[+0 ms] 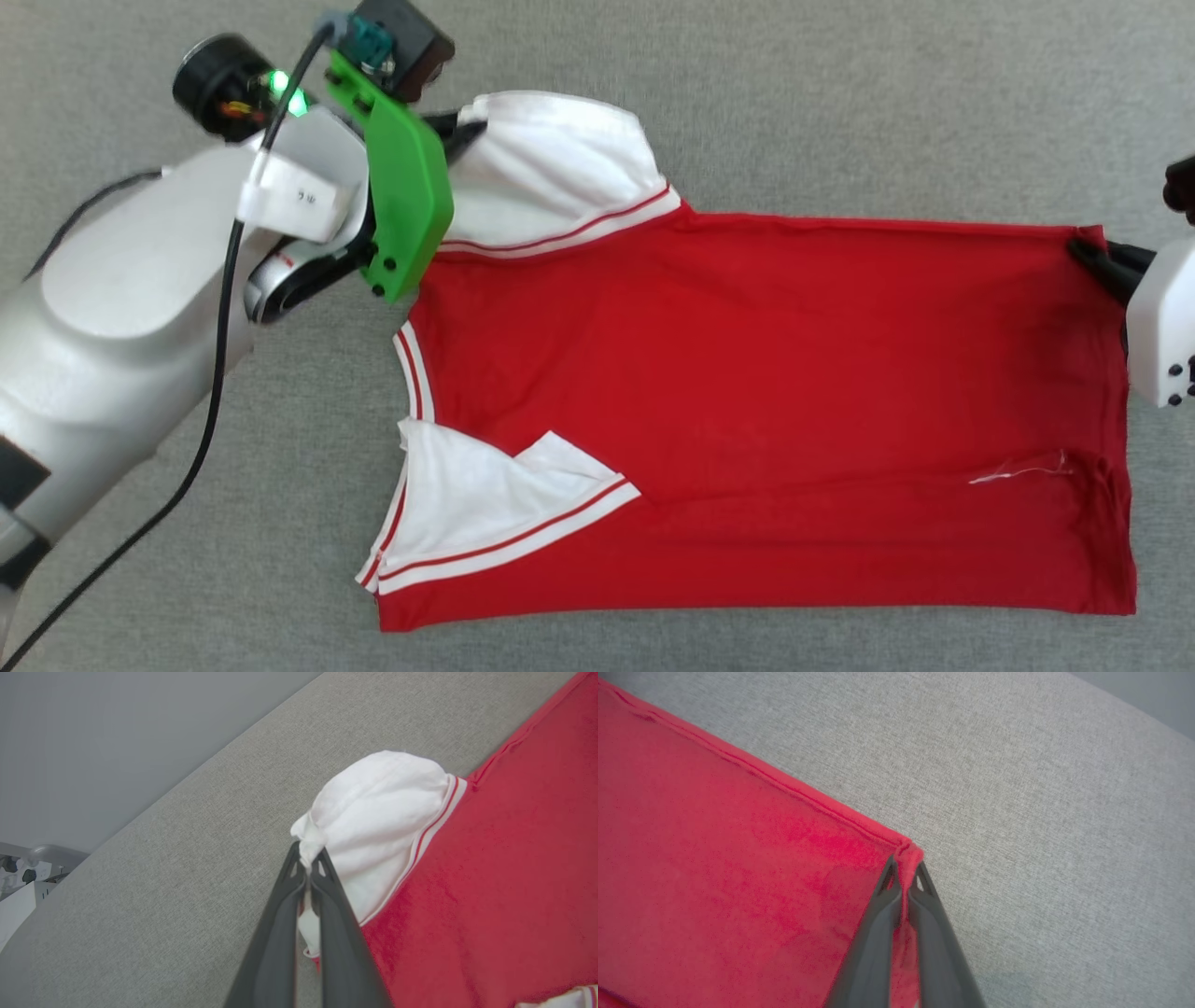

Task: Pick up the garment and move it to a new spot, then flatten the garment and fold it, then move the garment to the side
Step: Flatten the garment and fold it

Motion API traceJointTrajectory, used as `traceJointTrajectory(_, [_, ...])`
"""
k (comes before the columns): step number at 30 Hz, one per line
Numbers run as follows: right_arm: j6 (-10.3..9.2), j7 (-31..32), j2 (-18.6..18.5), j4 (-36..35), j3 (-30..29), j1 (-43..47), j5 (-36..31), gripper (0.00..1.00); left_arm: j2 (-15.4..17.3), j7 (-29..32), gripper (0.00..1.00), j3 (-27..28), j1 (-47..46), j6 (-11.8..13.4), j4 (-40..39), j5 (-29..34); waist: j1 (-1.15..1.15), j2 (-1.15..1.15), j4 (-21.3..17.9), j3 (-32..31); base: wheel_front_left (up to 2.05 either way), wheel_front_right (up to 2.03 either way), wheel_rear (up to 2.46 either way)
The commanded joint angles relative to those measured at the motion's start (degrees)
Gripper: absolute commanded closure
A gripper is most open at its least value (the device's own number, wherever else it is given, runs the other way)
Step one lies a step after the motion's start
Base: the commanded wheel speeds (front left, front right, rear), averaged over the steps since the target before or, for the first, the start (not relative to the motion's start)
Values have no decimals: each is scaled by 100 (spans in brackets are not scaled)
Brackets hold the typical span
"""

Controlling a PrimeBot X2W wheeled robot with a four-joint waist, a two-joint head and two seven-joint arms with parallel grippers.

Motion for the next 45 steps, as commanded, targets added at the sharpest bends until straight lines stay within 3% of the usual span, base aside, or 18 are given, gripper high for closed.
traceJointTrajectory(1, [-3,-136,-38,-71,-37,176,-7,100,83,-82,100,-18,207,42,-62,0,0,0,7,-464,0,0,0])
traceJointTrajectory(8, [-3,-533,-94,-298,-306,966,-124,100,443,-253,100,-81,984,302,-687,-51,0,0,76,-1002,0,0,0])
traceJointTrajectory(22, [-3,-763,202,-787,-1144,2867,-304,100,1189,-540,100,-170,2919,1255,-2134,-327,0,0,157,-1397,0,0,0])
traceJointTrajectory(29, [-3,-710,590,-698,-1453,3557,-408,100,1170,-598,100,-199,3686,1469,-2162,-391,0,0,147,-1286,0,0,0])
traceJointTrajectory(36, [-3,-765,934,-254,-1484,3671,-464,100,848,-610,100,-206,4002,1392,-1731,-448,0,0,146,-1181,0,0,0])
traceJointTrajectory(37, [-3,-802,957,-222,-1496,3655,-469,62,815,-664,100,-191,4018,1403,-1680,-452,0,0,142,-1188,0,0,0])
traceJointTrajectory(38, [-3,-858,978,-207,-1523,3628,-474,0,783,-758,0,-163,4042,1434,-1623,-447,0,0,133,-1209,0,0,0])
traceJointTrajectory(41, [-3,-1014,961,-318,-1604,3608,-453,0,721,-1072,0,-61,4101,1513,-1547,-412,0,0,134,-1317,0,0,0])
traceJointTrajectory(45, [-3,-1053,780,-759,-1833,3701,-281,0,719,-1758,0,224,4237,1820,-1546,-344,0,0,120,-1491,0,0,0])
